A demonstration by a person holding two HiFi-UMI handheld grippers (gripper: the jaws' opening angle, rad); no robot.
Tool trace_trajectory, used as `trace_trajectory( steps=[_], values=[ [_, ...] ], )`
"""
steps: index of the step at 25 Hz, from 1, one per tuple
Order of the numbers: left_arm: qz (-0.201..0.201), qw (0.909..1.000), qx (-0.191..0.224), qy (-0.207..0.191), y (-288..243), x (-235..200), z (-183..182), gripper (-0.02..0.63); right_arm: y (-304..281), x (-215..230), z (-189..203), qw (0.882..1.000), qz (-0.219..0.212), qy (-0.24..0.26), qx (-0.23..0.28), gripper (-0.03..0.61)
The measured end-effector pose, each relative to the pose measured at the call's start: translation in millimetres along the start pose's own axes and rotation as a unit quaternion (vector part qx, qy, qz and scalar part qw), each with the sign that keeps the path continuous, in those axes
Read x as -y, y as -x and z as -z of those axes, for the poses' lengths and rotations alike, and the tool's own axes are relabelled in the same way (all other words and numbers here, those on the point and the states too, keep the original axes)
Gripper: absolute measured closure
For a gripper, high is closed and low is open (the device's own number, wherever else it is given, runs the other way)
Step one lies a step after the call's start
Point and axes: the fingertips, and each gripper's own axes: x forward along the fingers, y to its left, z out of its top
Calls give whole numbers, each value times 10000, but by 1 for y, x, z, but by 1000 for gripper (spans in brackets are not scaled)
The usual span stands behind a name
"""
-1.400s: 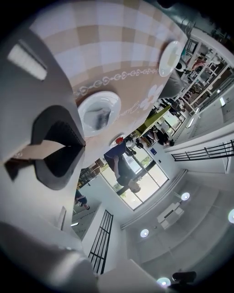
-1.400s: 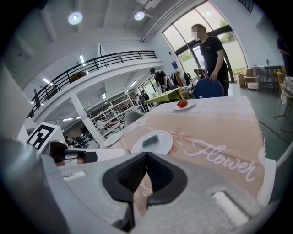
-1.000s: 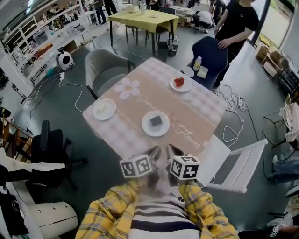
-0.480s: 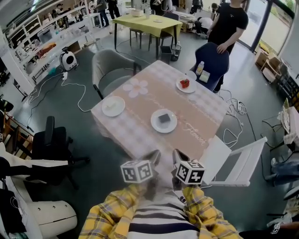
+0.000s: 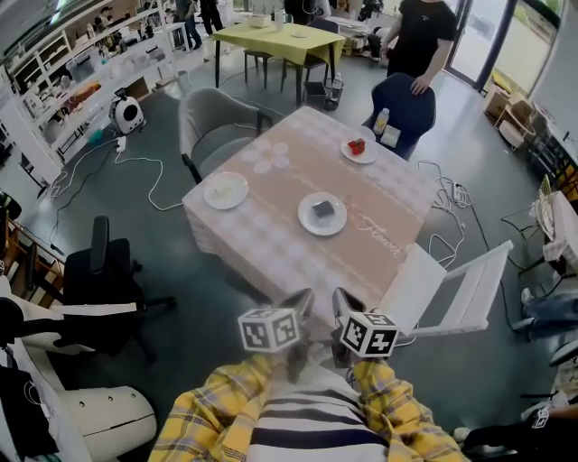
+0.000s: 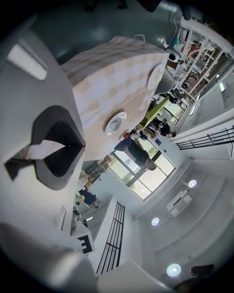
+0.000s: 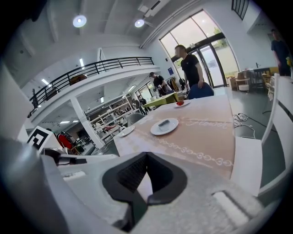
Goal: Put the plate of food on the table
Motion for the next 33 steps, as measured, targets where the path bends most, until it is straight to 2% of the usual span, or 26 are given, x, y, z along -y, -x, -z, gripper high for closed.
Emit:
trace_trajectory(
  steps=[16, 33],
  values=[
    [208, 9994, -209, -152, 39, 8, 33, 617, 42, -17, 41, 9992, 360, -92, 147, 583],
    [359, 9993, -143, -15, 50, 11, 35, 617, 53, -30, 45, 9982, 496, 206, 253, 583]
  ],
)
